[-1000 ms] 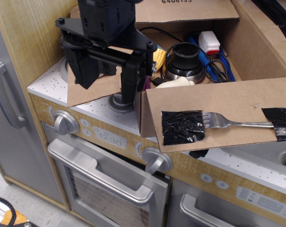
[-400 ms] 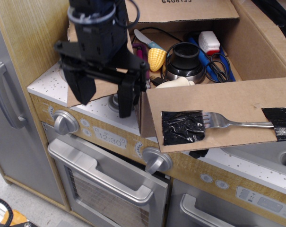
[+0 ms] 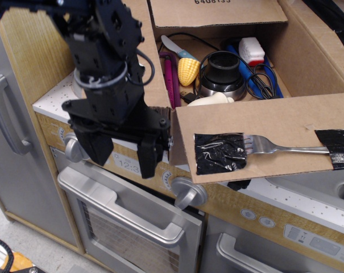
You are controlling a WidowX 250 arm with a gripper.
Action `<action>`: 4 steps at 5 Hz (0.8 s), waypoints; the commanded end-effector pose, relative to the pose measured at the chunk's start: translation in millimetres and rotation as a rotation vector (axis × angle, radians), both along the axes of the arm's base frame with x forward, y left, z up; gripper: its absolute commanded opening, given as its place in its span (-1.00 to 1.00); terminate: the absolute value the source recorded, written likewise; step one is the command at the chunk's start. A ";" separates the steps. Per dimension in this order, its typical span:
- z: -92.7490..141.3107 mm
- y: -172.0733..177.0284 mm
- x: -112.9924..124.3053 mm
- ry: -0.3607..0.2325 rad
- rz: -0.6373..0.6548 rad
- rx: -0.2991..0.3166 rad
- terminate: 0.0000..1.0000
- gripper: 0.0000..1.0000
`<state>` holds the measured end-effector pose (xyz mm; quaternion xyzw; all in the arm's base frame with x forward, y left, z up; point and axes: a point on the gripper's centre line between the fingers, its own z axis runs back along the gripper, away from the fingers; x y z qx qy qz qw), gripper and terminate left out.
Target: Close large4fbox flaps
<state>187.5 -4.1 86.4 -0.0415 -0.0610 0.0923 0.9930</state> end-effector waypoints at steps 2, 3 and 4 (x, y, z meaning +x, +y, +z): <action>-17.0 -15.4 -0.2 -0.140 0.024 -0.103 -1.00 1.00; -14.9 -21.9 0.9 -0.226 0.019 -0.184 -1.00 1.00; -12.9 -29.6 4.5 -0.256 0.022 -0.233 -1.00 1.00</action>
